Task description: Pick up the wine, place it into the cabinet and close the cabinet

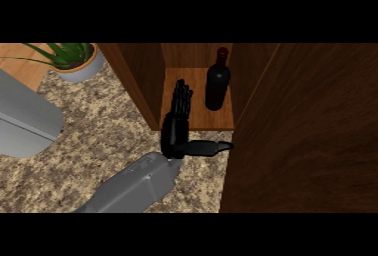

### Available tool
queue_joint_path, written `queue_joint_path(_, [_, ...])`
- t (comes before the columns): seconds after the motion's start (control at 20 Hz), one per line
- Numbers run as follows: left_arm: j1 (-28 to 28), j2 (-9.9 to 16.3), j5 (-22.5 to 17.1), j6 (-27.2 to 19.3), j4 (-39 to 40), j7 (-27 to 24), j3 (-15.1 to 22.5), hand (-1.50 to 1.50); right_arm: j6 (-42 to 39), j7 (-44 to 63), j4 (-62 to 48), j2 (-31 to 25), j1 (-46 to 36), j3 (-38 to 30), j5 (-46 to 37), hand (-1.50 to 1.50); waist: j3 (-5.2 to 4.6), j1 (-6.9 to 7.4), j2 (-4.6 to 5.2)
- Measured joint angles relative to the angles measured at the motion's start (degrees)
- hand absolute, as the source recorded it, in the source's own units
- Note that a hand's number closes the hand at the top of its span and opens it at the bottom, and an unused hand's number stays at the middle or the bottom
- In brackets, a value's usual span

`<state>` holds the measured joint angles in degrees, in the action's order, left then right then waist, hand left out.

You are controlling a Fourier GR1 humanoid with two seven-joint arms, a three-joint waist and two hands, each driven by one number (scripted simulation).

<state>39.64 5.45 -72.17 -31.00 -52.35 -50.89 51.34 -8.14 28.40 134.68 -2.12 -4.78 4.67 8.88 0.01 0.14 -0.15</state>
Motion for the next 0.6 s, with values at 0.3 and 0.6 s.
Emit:
queue_joint_path(0.3, [-6.72, 7.74, 5.15, -0.16, -14.09, 3.62, 1.35, -1.5, 0.39, 0.15, 2.04, -0.41, 0.97, -0.16, -1.01, -1.5, 0.01, 0.25, -0.09])
queue_joint_path(0.6, [-13.28, 15.22, 9.76, -0.24, -27.16, 6.82, 1.84, -1.5, -2.25, -0.3, 2.71, -1.93, 2.9, -1.3, 2.14, 1.5, 0.03, 0.19, -0.06])
